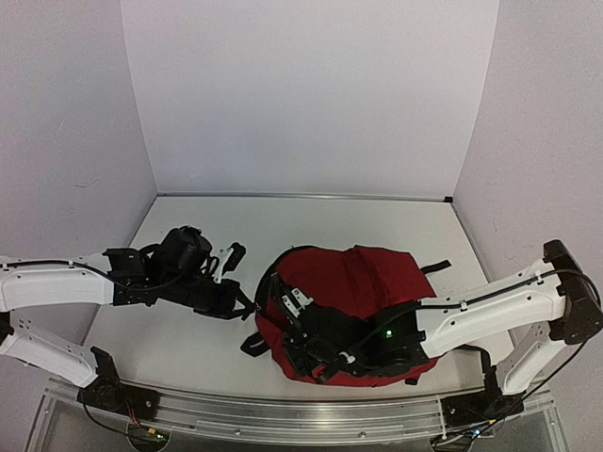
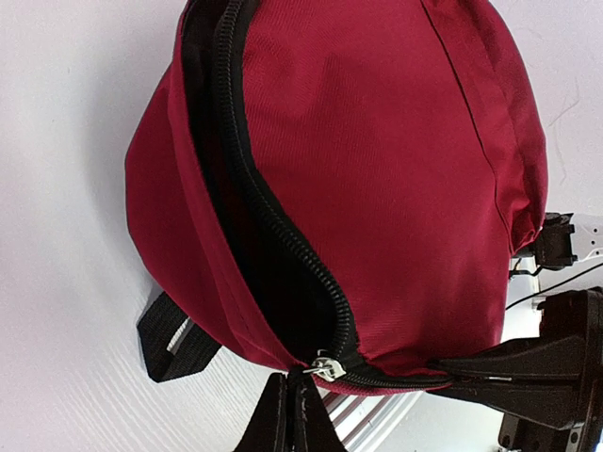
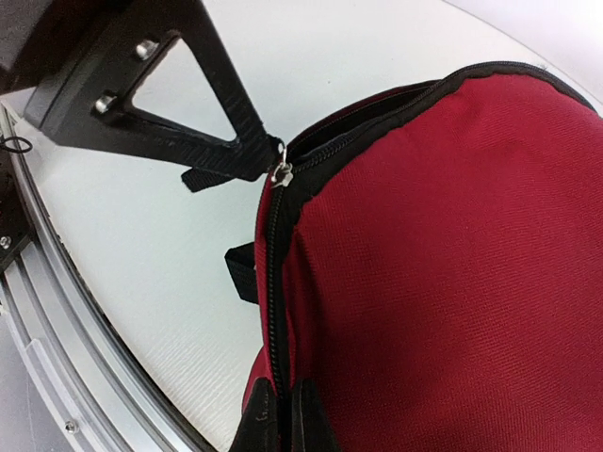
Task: Pack the student bag
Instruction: Zip the student bag at the center of the board.
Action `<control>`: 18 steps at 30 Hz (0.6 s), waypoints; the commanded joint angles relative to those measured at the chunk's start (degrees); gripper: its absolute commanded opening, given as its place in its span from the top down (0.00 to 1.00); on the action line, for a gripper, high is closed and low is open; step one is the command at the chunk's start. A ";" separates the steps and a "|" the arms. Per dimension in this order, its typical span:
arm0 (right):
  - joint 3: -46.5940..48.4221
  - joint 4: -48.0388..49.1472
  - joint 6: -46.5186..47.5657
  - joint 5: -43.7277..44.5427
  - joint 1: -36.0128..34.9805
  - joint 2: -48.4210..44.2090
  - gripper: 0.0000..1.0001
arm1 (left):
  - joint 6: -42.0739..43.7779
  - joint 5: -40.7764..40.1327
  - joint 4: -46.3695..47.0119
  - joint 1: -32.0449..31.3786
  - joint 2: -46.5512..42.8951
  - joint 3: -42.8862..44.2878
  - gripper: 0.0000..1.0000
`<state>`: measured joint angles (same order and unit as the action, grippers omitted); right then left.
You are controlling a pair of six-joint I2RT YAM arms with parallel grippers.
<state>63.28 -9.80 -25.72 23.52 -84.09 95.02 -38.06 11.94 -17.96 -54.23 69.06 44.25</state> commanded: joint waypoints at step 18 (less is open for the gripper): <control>1.18 -10.73 -1.99 -6.36 -3.63 -4.96 1.00 | 9.29 -12.27 10.18 15.95 10.26 6.80 1.00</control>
<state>63.64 -12.66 -26.26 22.31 -84.84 93.70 -30.06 14.49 -13.27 -44.43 77.48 47.63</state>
